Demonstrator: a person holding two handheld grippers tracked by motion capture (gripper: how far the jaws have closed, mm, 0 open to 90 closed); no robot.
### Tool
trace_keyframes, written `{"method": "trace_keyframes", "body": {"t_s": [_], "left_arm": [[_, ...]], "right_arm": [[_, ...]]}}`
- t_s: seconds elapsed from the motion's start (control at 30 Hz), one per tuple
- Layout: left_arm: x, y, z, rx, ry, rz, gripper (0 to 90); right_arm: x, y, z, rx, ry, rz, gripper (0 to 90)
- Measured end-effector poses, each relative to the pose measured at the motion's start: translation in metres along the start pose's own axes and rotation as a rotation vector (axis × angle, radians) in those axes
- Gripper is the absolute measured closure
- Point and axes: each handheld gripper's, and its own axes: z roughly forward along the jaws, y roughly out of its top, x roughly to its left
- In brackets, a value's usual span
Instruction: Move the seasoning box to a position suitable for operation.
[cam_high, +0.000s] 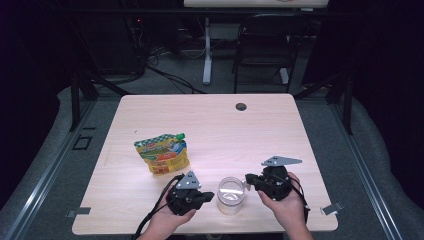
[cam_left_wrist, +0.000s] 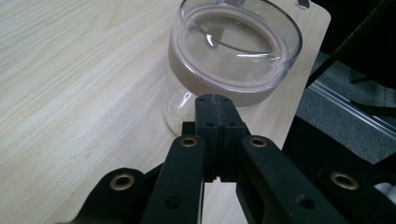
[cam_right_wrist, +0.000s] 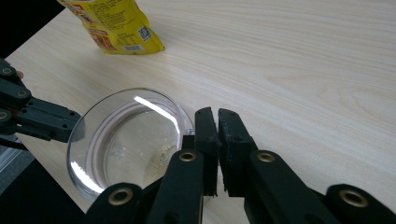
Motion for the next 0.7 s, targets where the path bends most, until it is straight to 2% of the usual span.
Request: {"method": "trace_keyframes", "body": {"t_s": [0.27,0.7], "left_arm": [[-0.0012,0.0011,0.0079,0.011,-0.012,0.000,90.0],[-0.0021,0.0033,0.0075,0.009,-0.021,0.004,90.0]], "right_arm": [[0.0001,-0.0003,0.0003,-0.005,0.001,0.006,87.1],[-0.0003,-0.0008,0.0002,-0.008,0.004,0.013,87.0]]}}
